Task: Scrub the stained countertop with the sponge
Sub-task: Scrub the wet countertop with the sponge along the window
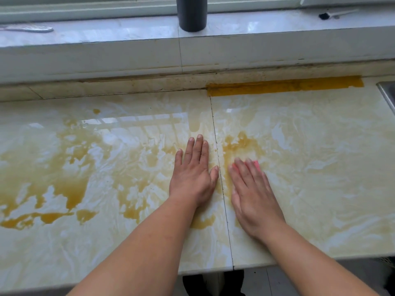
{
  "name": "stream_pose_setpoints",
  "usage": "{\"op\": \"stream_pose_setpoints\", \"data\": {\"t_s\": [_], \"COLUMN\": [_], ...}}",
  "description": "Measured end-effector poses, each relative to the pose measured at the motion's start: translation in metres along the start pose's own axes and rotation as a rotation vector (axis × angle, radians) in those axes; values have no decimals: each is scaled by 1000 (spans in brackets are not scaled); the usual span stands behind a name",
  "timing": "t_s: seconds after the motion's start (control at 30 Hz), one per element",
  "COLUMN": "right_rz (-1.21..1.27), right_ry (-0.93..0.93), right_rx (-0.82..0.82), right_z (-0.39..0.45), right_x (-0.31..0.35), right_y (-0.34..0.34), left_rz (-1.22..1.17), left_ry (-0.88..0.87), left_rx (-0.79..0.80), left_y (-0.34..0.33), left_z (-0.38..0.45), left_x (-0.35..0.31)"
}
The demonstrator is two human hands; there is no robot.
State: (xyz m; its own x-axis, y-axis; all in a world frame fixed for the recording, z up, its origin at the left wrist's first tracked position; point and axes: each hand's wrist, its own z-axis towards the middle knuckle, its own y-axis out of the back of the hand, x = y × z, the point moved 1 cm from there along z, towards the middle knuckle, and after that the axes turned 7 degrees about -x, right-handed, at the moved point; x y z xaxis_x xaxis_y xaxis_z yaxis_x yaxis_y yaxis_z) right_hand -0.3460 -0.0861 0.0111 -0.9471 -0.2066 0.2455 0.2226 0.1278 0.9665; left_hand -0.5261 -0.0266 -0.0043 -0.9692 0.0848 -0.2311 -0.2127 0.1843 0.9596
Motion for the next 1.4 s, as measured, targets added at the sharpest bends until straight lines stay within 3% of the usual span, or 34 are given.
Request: {"op": "stream_pose_setpoints", "data": {"t_s": [0.1,0.3,0.5,0.6,0.77,0.97,1.07,1.2,1.3,1.4], "right_rz": [0,-16,13,17,74,64,84,76,98,114], "right_ry": [21,6,110,-6,-173,67,167,-95,-216,1], "right_rx": [21,33,4,-2,-54,19,47,-57,-61,19], "right_z": [-10,79,5,6,86,109,104,107,130,148], "right_x": [-8,-11,-31,-58,-48,0,-10,-44,-31,3], "right_y": [-4,2,4,6,13,-1,3,15,15,8], "left_rz": [-1,-1,1,2,34,51,54,39,33,26], "left_ry": [12,44,65,70,81,84,84,73,64,61], "left_rx": [6,-31,-13,-14,0,9,16,20,13,4], "left_y": [1,0,1,2,1,1,3,4,3,3], "left_z": [-1,0,-1,-1,-1,1,0,1,2,1], "left_x": [0,-2,-3,-2,-4,-4,-4,-5,-4,-2]}}
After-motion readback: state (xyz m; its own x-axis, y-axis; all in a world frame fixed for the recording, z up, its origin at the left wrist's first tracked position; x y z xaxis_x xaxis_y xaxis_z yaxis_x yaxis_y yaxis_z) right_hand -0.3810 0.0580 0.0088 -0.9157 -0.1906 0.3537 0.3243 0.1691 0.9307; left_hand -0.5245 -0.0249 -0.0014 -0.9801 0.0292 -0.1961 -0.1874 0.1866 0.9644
